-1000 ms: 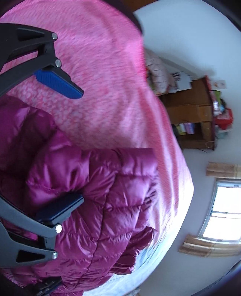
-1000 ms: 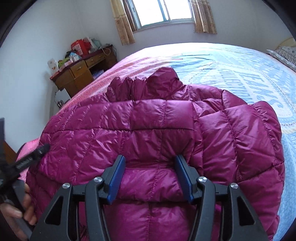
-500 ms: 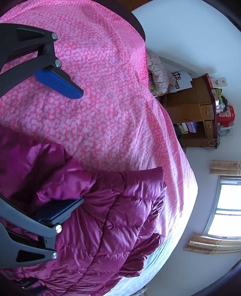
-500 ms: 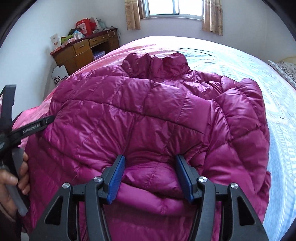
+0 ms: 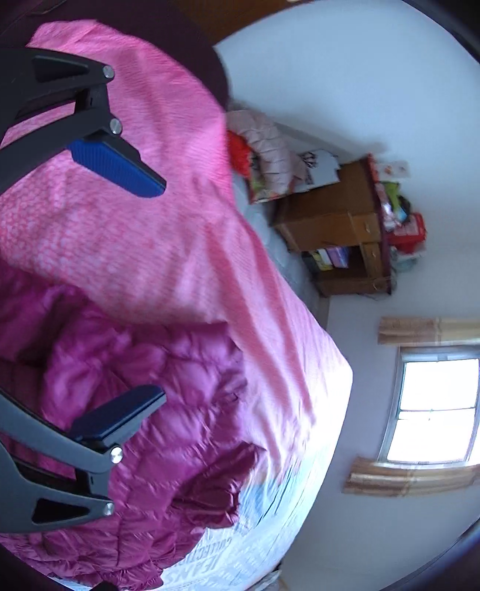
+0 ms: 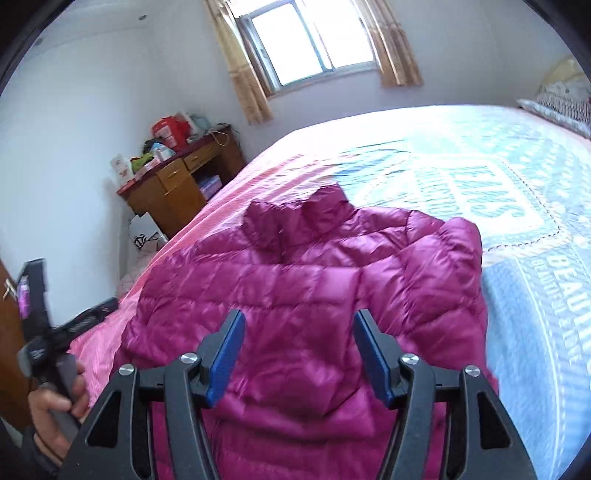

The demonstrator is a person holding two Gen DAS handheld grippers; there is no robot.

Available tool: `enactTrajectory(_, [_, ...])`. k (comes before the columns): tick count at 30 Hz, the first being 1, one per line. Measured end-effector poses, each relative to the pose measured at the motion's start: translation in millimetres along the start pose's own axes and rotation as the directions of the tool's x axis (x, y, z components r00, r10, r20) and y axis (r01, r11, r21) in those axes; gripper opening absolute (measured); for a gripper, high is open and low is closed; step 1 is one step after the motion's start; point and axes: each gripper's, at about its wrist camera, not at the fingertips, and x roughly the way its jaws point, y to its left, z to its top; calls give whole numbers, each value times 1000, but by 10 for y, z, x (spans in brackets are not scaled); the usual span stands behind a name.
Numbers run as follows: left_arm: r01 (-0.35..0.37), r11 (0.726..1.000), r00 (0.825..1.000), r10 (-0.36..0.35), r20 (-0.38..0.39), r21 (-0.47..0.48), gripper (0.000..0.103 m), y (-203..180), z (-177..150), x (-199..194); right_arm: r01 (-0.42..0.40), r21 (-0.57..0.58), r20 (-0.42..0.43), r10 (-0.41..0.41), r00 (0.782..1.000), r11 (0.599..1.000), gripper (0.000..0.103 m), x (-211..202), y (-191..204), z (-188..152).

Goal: Fold large clothes

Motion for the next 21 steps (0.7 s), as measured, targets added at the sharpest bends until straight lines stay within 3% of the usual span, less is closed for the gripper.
enactTrajectory(4, [6, 998, 999, -4, -36, 67, 103, -285, 62, 179, 7, 59, -99, -1, 995, 998, 59, 345, -157, 27])
enactTrajectory(7, [18, 997, 996, -11, -87, 81, 103, -455, 102, 324, 63, 19, -203, -58, 978, 998, 59, 601, -182, -84])
enactTrajectory(11, [61, 993, 995, -53, -89, 98, 103, -597, 244, 318, 73, -45, -239, -82, 968, 996, 59, 586, -125, -19])
enactTrajectory(14, [79, 991, 996, -73, -54, 110, 103, -681, 446, 261, 57, -60, -180, -67, 981, 997, 59, 386, -66, 350])
enactTrajectory(16, [121, 988, 991, -114, -73, 100, 103, -721, 601, 299, 47, -53, -175, -56, 983, 997, 59, 369, -35, 673])
enactTrajectory(18, [149, 985, 985, -140, -97, 87, 103, -775, 725, 390, 15, 1, -201, -15, 979, 1000, 59, 481, -39, 1004])
enactTrajectory(21, [135, 988, 986, -126, -110, 80, 103, -830, 785, 532, 10, 105, -225, 14, 974, 994, 59, 829, -95, 1389])
